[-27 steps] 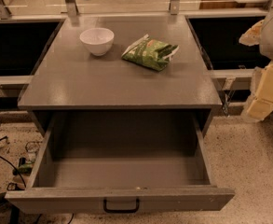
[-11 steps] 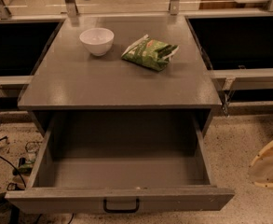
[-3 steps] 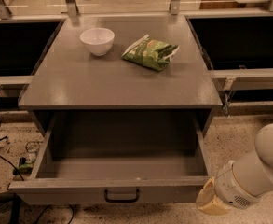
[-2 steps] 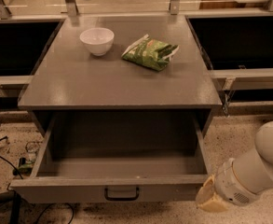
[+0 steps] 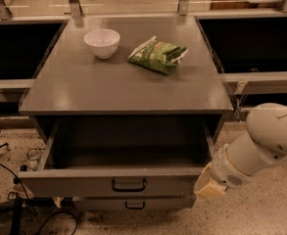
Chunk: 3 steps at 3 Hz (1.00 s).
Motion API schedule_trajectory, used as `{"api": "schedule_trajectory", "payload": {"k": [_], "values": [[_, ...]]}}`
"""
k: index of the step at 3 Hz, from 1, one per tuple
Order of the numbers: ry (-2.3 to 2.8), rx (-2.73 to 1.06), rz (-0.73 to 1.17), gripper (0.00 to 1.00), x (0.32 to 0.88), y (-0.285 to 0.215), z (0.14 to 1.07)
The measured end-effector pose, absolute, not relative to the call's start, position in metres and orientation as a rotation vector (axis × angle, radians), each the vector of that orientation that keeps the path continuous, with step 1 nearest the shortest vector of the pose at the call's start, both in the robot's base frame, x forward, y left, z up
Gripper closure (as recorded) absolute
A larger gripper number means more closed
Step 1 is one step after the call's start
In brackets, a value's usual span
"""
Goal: Close top drawer
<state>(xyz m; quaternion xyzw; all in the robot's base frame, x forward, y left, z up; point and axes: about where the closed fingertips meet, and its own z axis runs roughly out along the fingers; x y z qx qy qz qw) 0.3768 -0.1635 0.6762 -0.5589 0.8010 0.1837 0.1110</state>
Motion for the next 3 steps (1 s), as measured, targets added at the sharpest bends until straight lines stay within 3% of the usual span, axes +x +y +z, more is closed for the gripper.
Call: {"api": "schedule_trajectory", "payload": {"k": [3], "values": [[2.382,-1.616,0.604,1.0,0.341,-0.177,0.656]]}}
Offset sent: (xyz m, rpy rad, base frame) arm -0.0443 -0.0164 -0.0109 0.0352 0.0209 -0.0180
